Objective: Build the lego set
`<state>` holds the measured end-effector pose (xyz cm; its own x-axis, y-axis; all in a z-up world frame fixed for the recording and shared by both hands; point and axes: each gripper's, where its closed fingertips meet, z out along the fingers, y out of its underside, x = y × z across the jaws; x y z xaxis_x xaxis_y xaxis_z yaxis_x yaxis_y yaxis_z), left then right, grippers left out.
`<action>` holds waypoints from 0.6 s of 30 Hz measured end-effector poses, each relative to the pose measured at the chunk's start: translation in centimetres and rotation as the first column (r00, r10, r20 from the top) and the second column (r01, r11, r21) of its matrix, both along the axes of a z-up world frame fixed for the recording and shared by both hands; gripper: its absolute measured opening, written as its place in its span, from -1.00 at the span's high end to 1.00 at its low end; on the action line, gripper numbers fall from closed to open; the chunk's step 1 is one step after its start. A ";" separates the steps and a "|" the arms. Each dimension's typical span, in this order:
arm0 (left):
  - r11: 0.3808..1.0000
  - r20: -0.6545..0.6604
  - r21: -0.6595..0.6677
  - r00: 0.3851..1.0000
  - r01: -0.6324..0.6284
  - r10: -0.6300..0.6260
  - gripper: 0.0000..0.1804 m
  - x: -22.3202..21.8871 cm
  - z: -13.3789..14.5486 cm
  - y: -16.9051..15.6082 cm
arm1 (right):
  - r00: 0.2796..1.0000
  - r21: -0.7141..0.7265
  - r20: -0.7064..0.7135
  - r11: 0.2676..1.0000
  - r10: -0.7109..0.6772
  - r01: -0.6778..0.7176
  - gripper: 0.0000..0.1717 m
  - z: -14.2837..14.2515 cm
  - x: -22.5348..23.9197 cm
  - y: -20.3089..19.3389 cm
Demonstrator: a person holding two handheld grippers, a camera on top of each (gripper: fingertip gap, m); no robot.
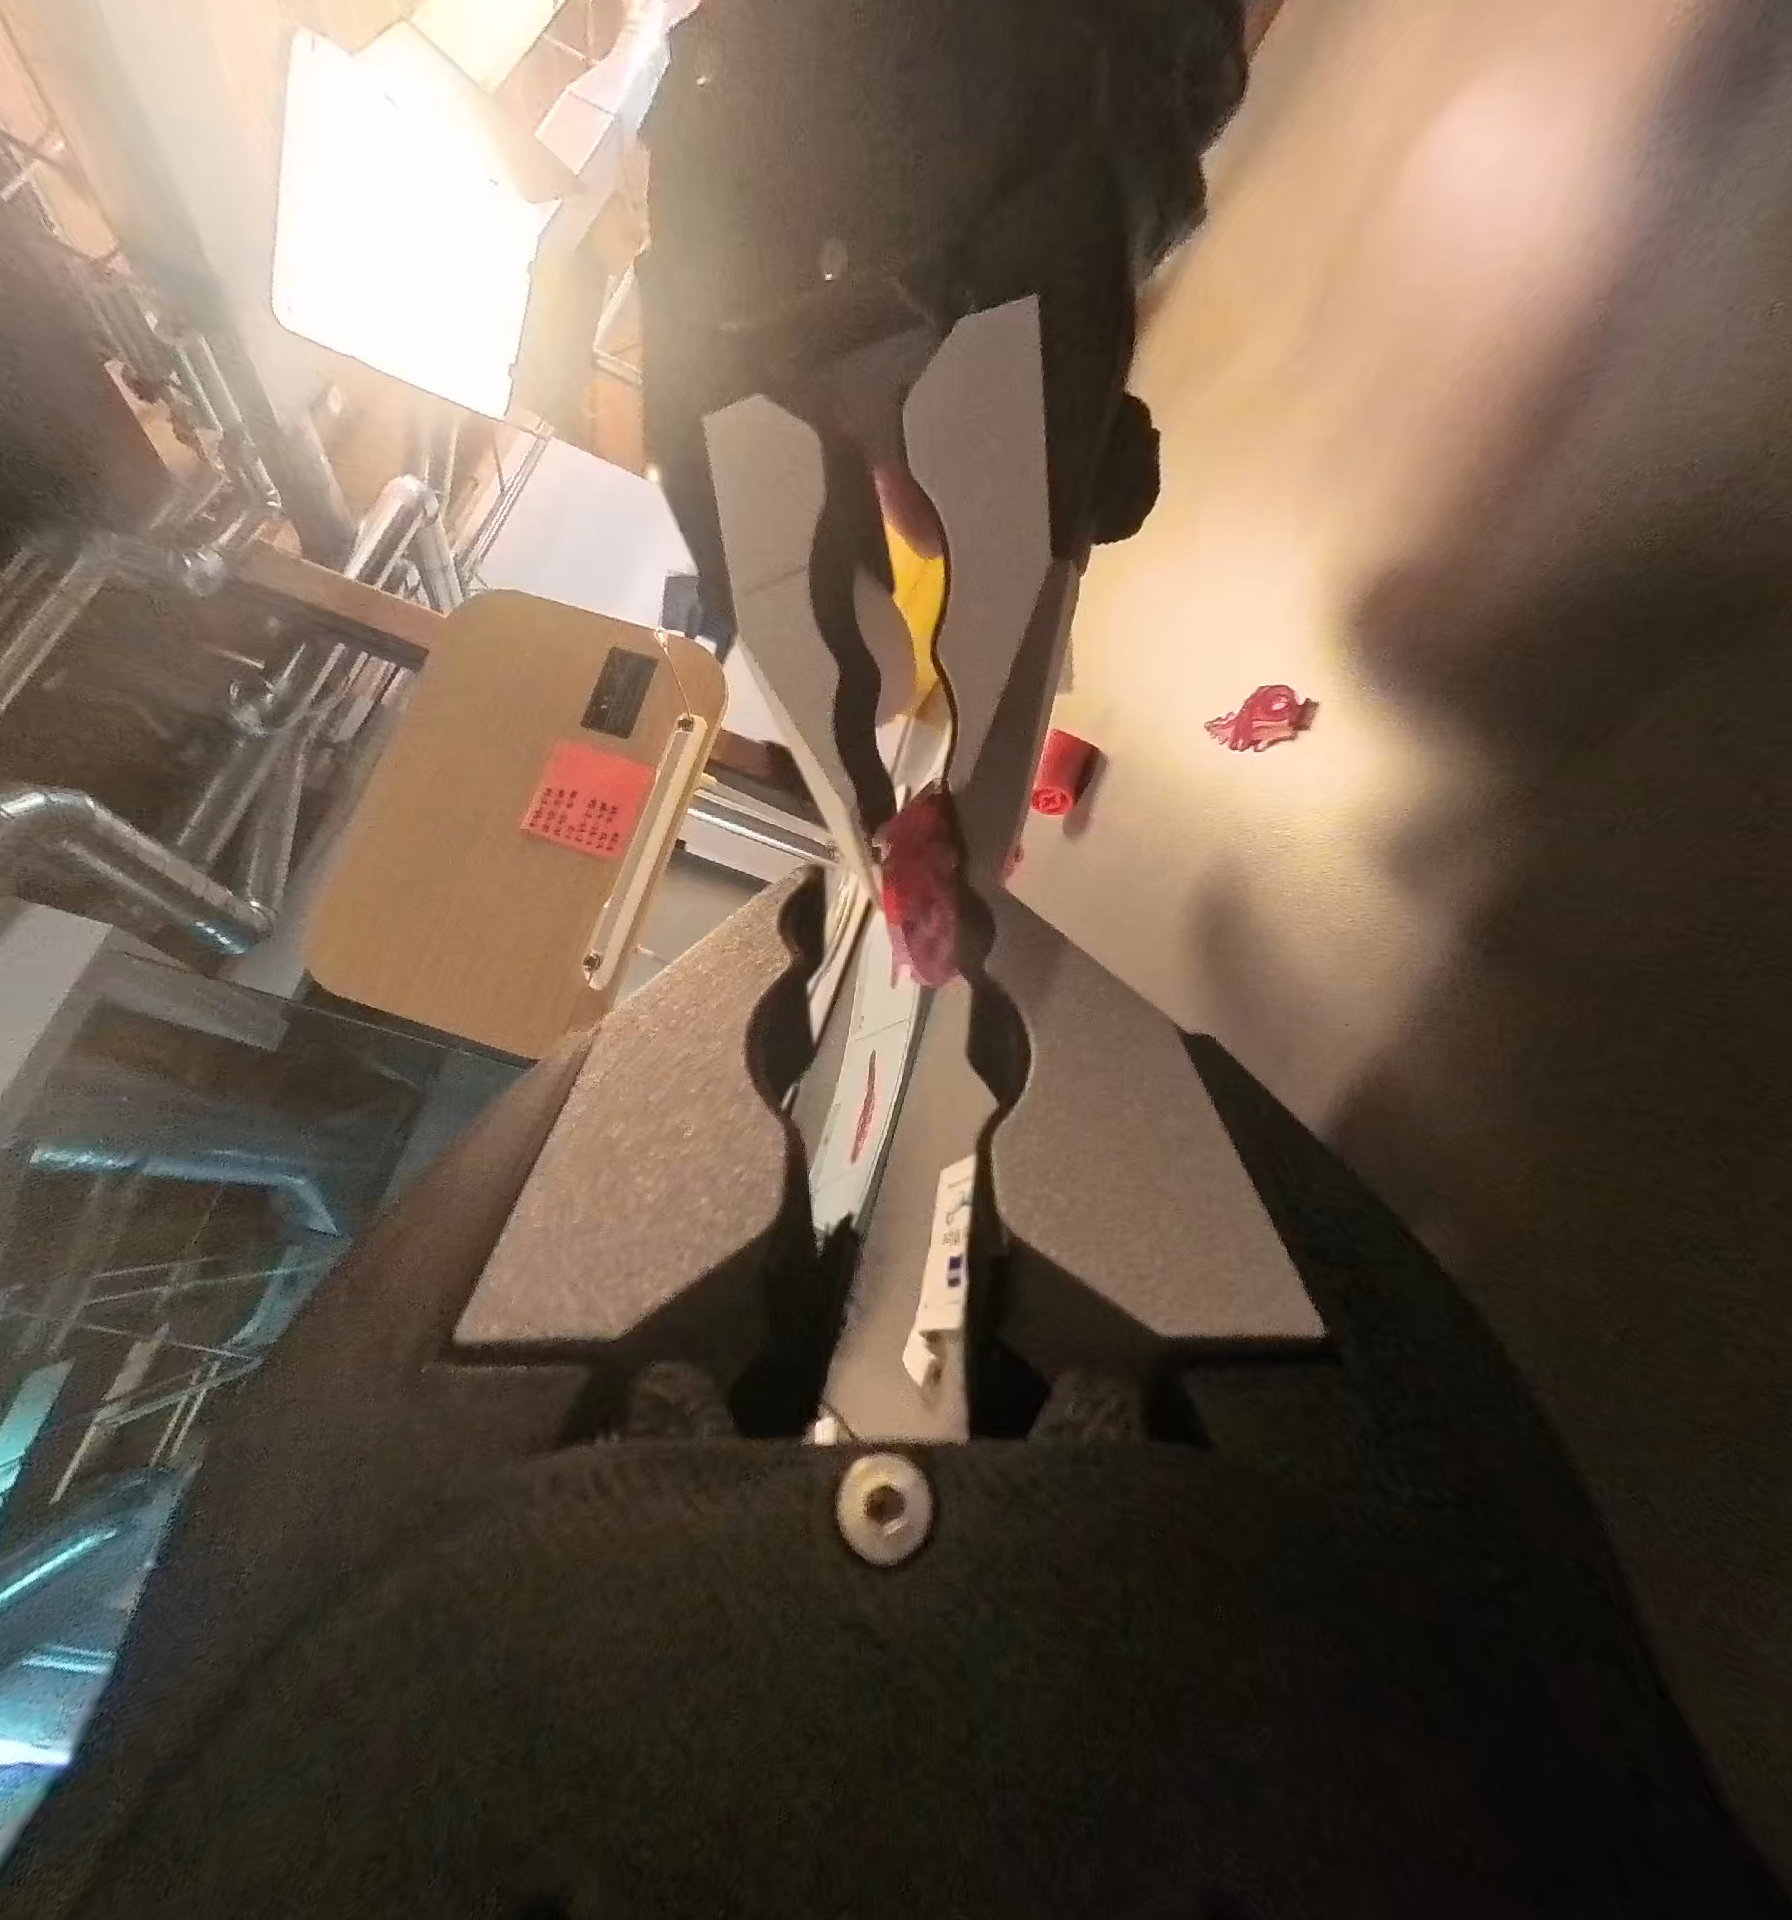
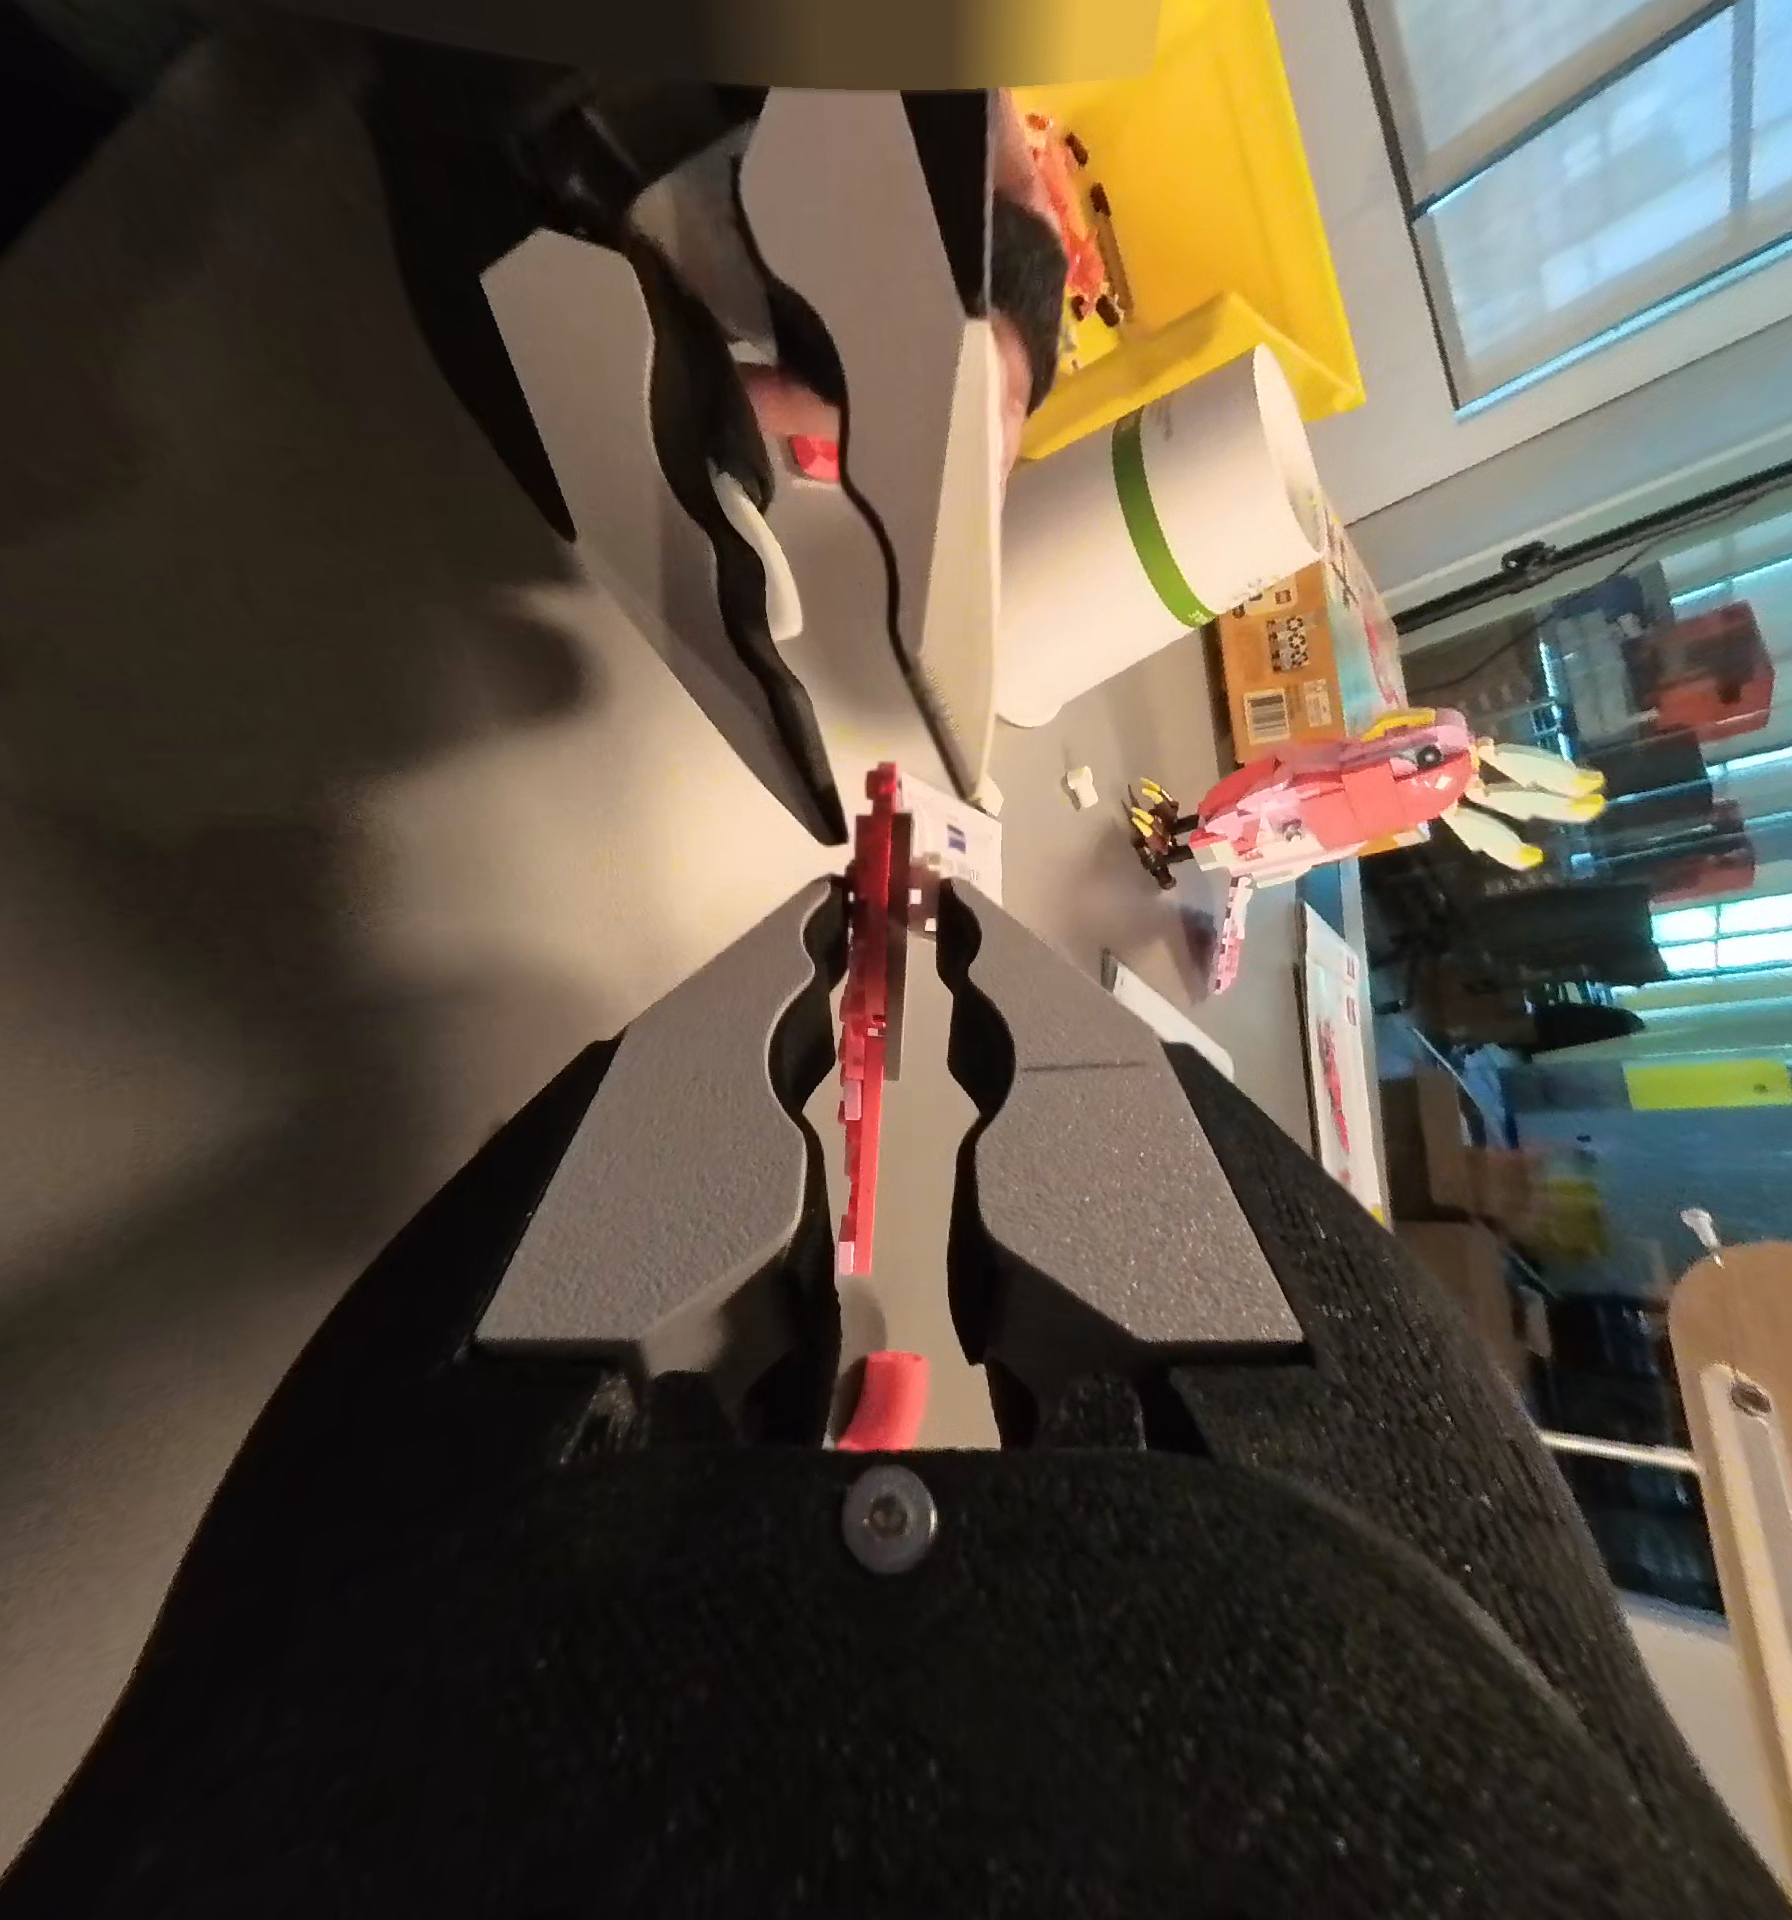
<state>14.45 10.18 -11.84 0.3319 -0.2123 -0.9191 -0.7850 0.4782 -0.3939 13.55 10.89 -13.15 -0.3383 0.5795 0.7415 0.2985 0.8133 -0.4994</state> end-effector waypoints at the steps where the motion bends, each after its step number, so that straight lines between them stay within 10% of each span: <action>1: 1.000 0.006 -0.015 1.000 -0.003 0.003 0.72 -0.1 -0.1 0.1 | 1.000 0.008 0.000 1.000 -0.006 0.006 0.84 0.0 0.0 0.1; 18: 0.972 0.172 -0.169 0.976 0.164 -0.135 0.93 0.9 0.6 -1.5 | 0.998 -0.056 0.029 0.997 0.064 -0.062 0.80 1.1 0.6 -1.4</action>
